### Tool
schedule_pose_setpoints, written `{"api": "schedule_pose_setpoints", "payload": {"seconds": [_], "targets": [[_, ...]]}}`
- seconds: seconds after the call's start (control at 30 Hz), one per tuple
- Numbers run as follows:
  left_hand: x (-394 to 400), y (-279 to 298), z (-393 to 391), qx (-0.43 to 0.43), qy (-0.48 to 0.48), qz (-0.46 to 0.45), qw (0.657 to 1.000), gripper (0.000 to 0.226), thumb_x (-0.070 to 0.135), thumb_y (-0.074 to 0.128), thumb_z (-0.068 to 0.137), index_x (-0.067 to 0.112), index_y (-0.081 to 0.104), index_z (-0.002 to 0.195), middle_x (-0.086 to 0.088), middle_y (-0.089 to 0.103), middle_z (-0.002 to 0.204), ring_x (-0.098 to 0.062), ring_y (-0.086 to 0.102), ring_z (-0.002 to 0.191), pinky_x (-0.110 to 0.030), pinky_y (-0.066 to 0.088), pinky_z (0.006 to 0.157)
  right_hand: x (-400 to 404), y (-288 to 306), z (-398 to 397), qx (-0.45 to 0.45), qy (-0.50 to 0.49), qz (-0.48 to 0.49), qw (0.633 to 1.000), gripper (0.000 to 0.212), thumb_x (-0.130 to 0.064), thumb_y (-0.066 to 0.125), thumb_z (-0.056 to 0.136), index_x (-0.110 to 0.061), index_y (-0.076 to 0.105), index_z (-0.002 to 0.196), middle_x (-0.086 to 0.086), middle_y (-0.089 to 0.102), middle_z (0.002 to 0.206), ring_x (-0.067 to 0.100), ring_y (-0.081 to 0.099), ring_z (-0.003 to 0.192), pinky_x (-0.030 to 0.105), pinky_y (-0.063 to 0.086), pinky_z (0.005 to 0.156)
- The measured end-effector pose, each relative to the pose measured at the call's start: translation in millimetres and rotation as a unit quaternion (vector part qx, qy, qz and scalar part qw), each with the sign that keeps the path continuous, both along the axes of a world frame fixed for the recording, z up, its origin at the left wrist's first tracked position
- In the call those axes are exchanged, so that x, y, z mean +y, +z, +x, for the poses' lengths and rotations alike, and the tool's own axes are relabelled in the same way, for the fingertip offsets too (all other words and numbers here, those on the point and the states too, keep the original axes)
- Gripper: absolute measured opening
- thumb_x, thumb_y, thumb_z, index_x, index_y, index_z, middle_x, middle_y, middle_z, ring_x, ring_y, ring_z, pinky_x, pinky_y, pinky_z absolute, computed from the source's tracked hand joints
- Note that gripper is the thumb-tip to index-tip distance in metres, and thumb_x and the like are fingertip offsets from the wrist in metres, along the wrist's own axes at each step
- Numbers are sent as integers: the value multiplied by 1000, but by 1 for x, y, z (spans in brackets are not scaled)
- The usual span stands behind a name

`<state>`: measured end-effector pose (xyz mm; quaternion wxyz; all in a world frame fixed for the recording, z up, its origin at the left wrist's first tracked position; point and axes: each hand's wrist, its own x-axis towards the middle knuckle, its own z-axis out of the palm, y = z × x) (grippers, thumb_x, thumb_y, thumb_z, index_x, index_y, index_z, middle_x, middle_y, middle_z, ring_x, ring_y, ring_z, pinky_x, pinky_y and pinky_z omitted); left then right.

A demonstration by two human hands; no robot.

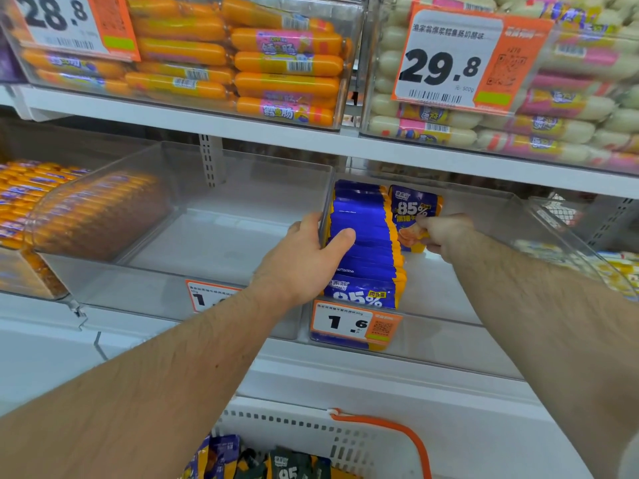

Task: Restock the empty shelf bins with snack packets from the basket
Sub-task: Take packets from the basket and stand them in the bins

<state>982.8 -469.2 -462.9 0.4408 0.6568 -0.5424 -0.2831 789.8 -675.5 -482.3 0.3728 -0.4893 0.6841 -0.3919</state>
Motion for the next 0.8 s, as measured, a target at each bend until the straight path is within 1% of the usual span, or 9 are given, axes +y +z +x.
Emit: {"api": "schedule_pose_setpoints", "payload": {"seconds": [0.17,0.3,0.37,0.47,0.53,0.57,0.63,0.73,0.8], "targets": [[2,3,-1,-2,-3,6,1000,54,59,47,92,31,39,136,5,49,131,-14,64,102,-40,57,86,27,19,3,32,-49,-24,998,21,-22,75,78,-9,60,82,12,70,91,28,71,84,43,60,78],[9,12,0,34,-13,16,999,52,53,48,95,27,39,138,3,46,136,-11,62,97,-30,57,78,77,47,15,32,-51,-83,995,18,-23,68,80,-8,60,75,13,69,81,28,66,73,35,55,62],[16,19,4,45,-15,2,999,56,48,51,95,24,34,144,5,42,140,-10,58,102,-22,54,73,108,59,25,47,-20,-124,991,19,-19,65,80,-6,60,67,11,66,68,27,57,63,39,50,58],[48,28,13,-36,-24,-66,997,56,35,60,93,27,36,143,16,43,129,-4,50,107,-6,43,65,158,69,40,69,22,-196,978,15,-19,63,79,-6,69,72,10,69,73,32,60,71,43,56,71],[76,26,24,-80,-33,-91,992,53,29,64,89,27,42,137,17,47,121,-5,52,103,-15,45,75,189,70,53,73,58,-218,971,14,-20,62,79,-12,69,69,2,69,69,24,64,76,41,57,76],[90,23,30,-94,-44,-78,991,48,27,65,87,27,47,132,16,50,116,-7,54,100,-19,47,78,203,67,61,73,80,-225,968,15,-21,63,78,-15,68,66,-2,68,65,20,64,74,41,57,79],[112,13,47,-153,-75,-28,985,28,22,65,87,25,58,114,12,56,105,-11,60,92,-11,45,74,226,58,78,77,121,-237,961,15,-21,65,77,-17,67,63,-5,64,58,15,62,70,40,54,84],[132,-3,73,-254,-102,53,960,19,21,63,89,21,66,108,10,61,99,-8,58,86,-1,34,64,252,33,107,95,167,-235,953,19,-18,67,78,-19,63,60,-9,58,54,10,56,62,27,46,66],[140,-14,86,-281,-117,104,947,23,25,61,90,23,65,112,12,62,105,-6,56,89,-8,35,69,267,8,127,93,210,-209,951,20,-16,67,79,-20,62,60,-10,57,54,8,54,60,25,39,60]]}}
